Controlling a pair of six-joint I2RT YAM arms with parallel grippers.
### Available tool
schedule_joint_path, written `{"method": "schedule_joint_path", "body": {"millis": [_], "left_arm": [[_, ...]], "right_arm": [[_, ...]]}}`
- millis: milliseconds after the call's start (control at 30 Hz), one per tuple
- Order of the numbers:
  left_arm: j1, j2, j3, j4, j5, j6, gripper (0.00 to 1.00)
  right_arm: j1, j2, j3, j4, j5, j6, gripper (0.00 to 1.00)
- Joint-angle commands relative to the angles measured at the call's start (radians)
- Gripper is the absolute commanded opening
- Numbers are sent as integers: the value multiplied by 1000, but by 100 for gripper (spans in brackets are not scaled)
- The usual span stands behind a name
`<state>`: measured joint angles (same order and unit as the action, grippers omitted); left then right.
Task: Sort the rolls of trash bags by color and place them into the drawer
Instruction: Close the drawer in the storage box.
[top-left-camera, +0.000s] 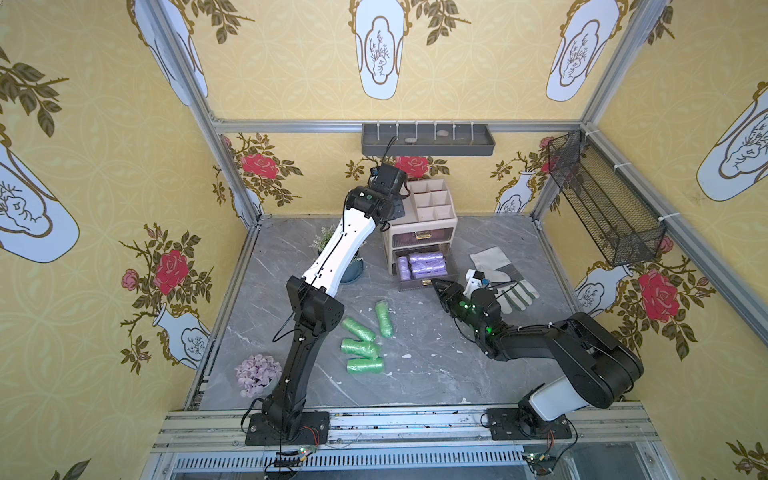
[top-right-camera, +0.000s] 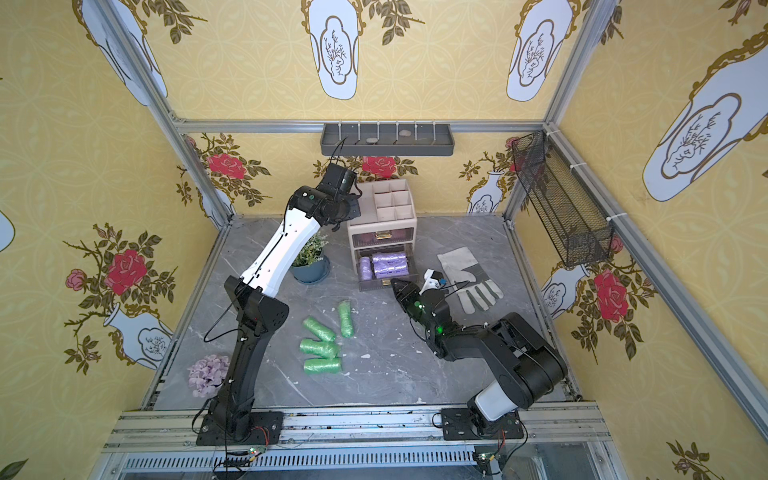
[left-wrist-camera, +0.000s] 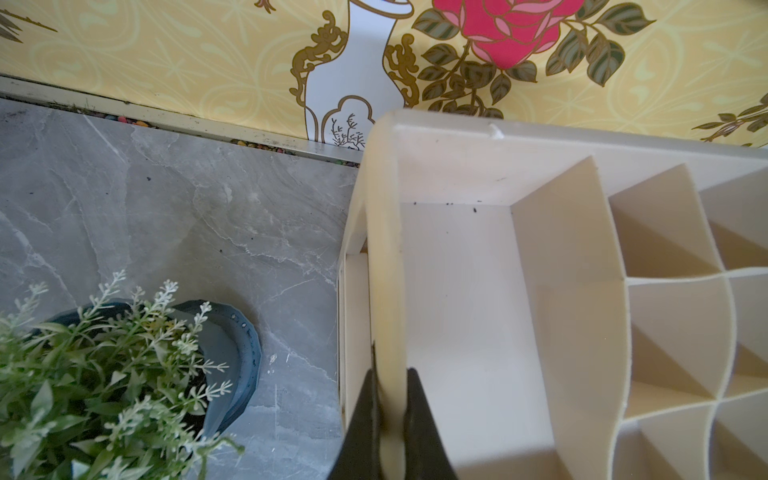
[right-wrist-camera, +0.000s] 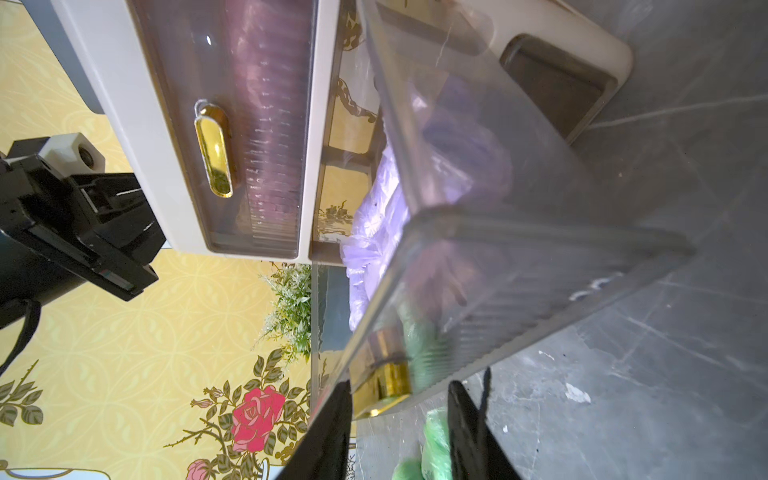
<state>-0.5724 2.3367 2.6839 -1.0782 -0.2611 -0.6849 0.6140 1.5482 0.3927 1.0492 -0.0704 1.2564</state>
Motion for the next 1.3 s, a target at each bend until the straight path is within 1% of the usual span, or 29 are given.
{"method": "schedule_joint_path", "body": {"millis": [0, 167, 267, 600, 867, 1267], "left_arm": [[-1, 5, -6, -28, 26, -4, 2], [-1, 9, -6, -31, 31, -2, 1], [-1, 10, -6, -32, 34, -1, 1], [-3, 12, -10, -38, 43, 5, 0], [-9, 13, -15, -36, 49, 4, 0], [-11, 9, -26, -35, 57, 2, 0]], "right_arm": [[-12, 19, 20, 52, -2, -2, 35], [-26, 50, 49, 63, -6, 0, 25], [-35, 67, 70, 66, -12, 1, 22], [-64, 120, 132, 83, -27, 12, 21], [-84, 201, 196, 126, -54, 41, 21], [-85, 285, 330, 93, -87, 47, 22]]}}
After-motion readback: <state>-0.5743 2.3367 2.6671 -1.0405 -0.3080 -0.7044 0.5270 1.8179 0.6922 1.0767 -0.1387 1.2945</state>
